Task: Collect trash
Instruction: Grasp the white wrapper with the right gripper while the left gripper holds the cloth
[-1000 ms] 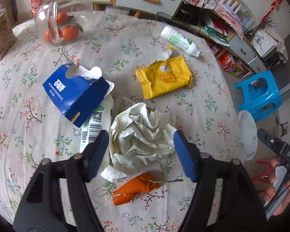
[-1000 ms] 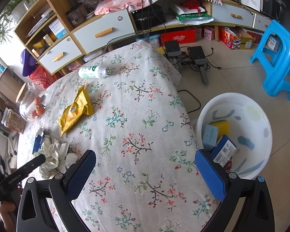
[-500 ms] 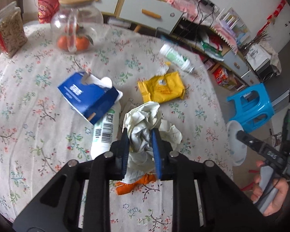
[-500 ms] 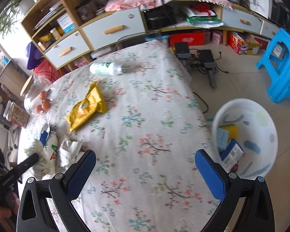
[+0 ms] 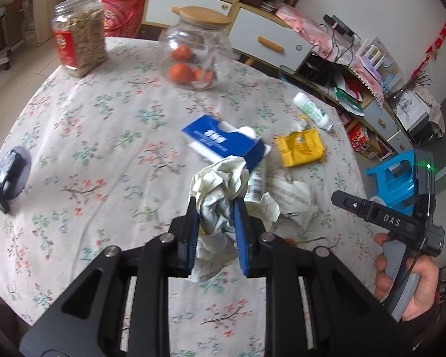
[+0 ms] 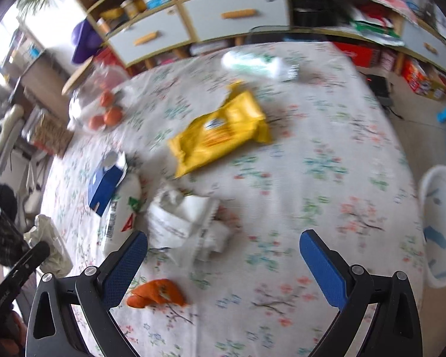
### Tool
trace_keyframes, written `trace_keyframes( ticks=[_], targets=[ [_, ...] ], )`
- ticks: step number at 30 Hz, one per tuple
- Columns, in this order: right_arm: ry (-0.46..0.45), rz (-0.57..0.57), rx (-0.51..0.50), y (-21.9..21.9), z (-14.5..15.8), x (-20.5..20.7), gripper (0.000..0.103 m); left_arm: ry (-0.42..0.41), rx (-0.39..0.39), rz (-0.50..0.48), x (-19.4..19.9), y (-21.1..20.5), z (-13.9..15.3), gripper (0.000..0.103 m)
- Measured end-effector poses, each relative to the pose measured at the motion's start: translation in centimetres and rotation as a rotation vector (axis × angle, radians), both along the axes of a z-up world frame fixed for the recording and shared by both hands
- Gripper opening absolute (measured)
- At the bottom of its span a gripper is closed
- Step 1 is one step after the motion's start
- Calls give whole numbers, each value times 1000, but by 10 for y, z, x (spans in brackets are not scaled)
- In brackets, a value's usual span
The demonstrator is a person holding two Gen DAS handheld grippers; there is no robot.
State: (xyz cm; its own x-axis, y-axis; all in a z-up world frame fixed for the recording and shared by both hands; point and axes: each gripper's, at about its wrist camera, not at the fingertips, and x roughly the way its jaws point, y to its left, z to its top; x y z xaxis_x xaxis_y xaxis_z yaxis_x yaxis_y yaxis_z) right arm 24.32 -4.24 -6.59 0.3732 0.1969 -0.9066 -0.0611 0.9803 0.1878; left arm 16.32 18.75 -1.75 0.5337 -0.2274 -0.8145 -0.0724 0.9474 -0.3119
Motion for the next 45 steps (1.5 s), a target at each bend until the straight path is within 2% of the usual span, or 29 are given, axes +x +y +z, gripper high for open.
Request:
trace_keyframes(
  ticks=[10,14,18,21,23,24,26,28,41,45],
  targets=[
    [25,117,-112,50,-34,26,102,35,2,38,-12,41,-12,24],
    [42,139,-141,64,-48,33,90,39,-5,36,-11,47,-14,24],
    [17,161,-199,71,-52,35,88,44,-16,35,-8,51,-15,24],
    [6,170,-206,73,-51,36,81,50,-15,30,-5,51,-17,24],
    [-4,166,-207,70,-48,36,70,54,-15,28,-4,50,-18,24],
    [-6,163,-206,69,-46,35,67,54,-15,27,-4,49,-18,24],
    [-10,155,-197,65,-42,34,53,55,-16,24,-3,48,-18,24],
    [-17,148,-189,61,-37,33,35,56,-18,24,-4,48,-18,24],
    [-87,116,-49,33,1,16,13,47,-24,18,-3,40,-14,24],
    [-93,111,-9,27,8,12,11,44,-26,15,-2,37,-12,24]
  ],
)
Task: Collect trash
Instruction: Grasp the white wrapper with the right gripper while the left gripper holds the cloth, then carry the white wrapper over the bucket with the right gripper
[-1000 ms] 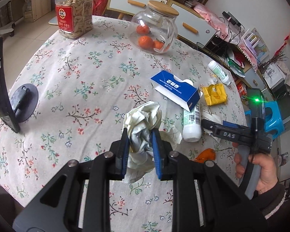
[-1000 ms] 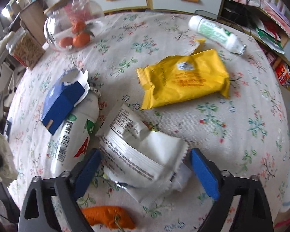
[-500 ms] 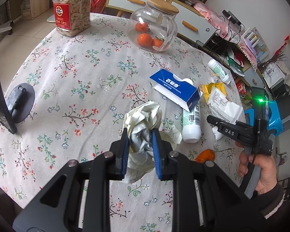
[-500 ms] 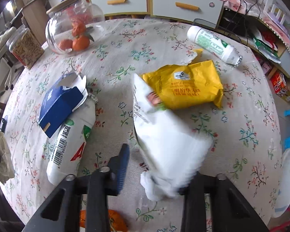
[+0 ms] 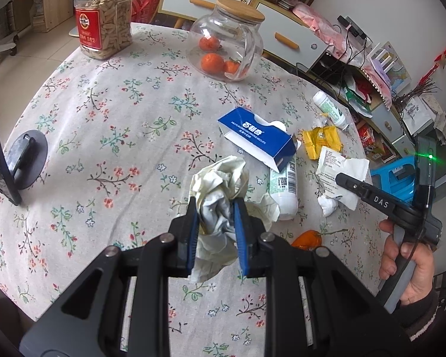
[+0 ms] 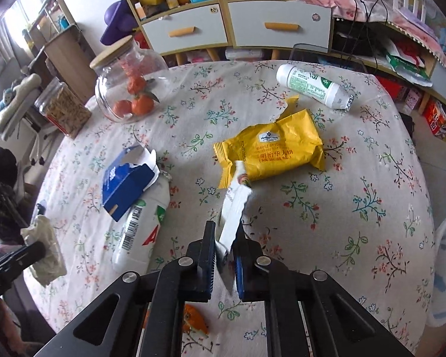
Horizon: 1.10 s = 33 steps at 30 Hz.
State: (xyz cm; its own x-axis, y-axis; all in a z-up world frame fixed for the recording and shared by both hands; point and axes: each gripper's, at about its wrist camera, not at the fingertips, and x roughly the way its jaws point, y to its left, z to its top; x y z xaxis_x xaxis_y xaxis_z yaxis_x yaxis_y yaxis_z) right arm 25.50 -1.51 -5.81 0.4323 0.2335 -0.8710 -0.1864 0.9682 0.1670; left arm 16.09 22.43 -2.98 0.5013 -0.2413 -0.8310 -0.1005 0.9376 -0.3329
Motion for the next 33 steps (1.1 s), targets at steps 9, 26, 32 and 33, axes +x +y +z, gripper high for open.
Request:
trace_keyframes(
  ticks=[9,26,32,33],
  targets=[
    [-13,-20,67,-23,12,-7,9,-15,-6,-14,1,-10,5,24],
    [-55,-190,64,-136,37,-40,9,-45,-22,-155,17,-89,16,24],
    [-62,-325,59,-211,42,-63,9,-53,-33,-237,24,-139,20,24],
    [-61,-349,59,-224,42,-66,9,-55,-33,-250,24,-147,21,24]
  ],
)
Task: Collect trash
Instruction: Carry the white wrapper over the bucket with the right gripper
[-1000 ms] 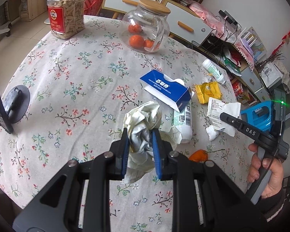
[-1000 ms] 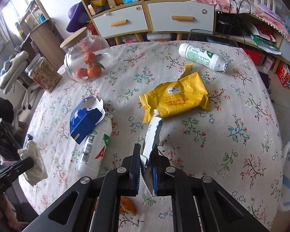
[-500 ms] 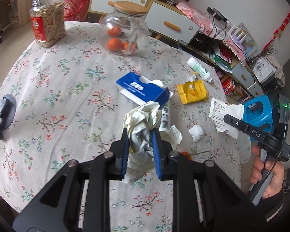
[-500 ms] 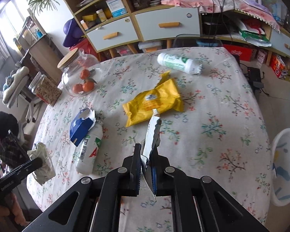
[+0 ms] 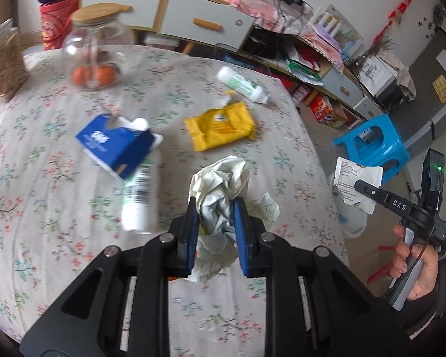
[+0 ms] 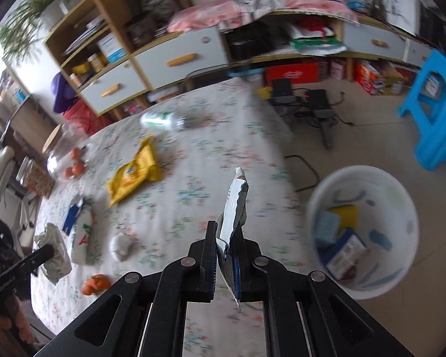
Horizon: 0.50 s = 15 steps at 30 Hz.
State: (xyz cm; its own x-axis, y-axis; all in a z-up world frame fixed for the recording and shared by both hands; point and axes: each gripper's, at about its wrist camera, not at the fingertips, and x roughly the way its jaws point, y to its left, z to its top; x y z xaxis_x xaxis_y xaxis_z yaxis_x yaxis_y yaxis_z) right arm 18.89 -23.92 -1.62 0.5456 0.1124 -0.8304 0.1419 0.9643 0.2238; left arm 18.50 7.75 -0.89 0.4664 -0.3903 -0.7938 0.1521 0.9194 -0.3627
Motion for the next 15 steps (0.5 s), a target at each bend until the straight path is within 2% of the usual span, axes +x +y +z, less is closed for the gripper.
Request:
trace_keyframes(
  ticks=[9,13,15],
  targets=[
    [39,-185,10,-108,-13,-36,9,-11,15,-102,0,-72,-6,24],
    [70,-207,39,-134,-27,-40,11,-10,22,-143,-2,-105,-11,24],
    [99,-225,54,-145,-34,-42,15,-7,15,-170,-5,-125,-13,24]
  ],
)
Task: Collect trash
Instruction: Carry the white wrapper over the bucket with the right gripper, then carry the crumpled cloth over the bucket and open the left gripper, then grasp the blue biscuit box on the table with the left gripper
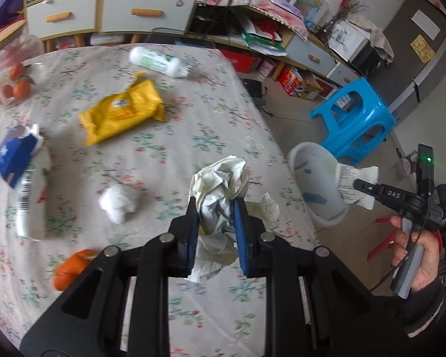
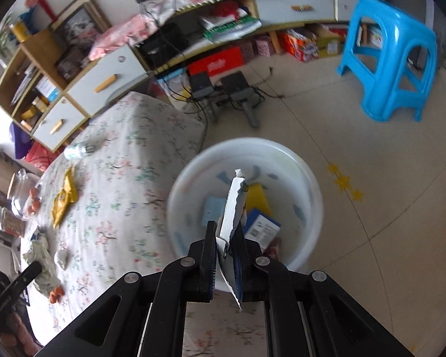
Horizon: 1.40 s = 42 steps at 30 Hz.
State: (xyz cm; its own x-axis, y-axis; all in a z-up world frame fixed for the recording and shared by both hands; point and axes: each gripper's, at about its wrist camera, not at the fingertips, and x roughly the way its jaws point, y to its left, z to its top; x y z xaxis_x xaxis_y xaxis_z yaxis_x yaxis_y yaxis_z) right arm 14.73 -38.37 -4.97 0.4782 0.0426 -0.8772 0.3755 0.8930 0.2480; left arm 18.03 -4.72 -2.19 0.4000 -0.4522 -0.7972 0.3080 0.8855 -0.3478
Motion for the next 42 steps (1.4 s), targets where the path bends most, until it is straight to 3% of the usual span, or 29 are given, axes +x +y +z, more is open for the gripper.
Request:
trace_keyframes(
  ticks=[3,4,5,11,15,20,23,25,26,30,33,38,42],
  targets=[
    [14,-13,5,-12,-3,-6,41,-8,12,-50,-3,-31,-2,24],
    [12,-18,3,-16,-2,-10,55,-9,18,-65,-4,-40,-2,24],
    [1,-19,2,-19,0,-14,58,-9,27,-79,-4,-50,-3,24],
    [-12,-57,-33,-42,5,-38,61,14,24,-163,3,-118,-12,24],
    [-25,-124,4,-69,7,-56,61,46,15,-209,7,-160,-21,24],
    [-46,-172,31,-91,10,-70,63,29,8,-243,8,-189,-20,25],
    [-49,-173,37,-94,10,-70,63,7,-26,-271,9,-195,-18,41],
    [-54,-170,35,-93,11,-69,65,-19,1,-256,7,-194,-16,77],
    [-56,-170,32,-91,12,-69,67,-40,16,-243,6,-193,-14,84],
    [-61,-163,19,-86,14,-65,70,-77,93,-226,5,-186,-9,85],
    [-56,-157,18,-80,14,-61,71,-92,122,-206,7,-177,-5,95],
    [-55,-141,9,-68,16,-55,76,-113,115,-179,3,-155,3,101],
    [-59,-107,-3,-54,20,-51,82,-141,153,-165,1,-136,6,101]
  ],
)
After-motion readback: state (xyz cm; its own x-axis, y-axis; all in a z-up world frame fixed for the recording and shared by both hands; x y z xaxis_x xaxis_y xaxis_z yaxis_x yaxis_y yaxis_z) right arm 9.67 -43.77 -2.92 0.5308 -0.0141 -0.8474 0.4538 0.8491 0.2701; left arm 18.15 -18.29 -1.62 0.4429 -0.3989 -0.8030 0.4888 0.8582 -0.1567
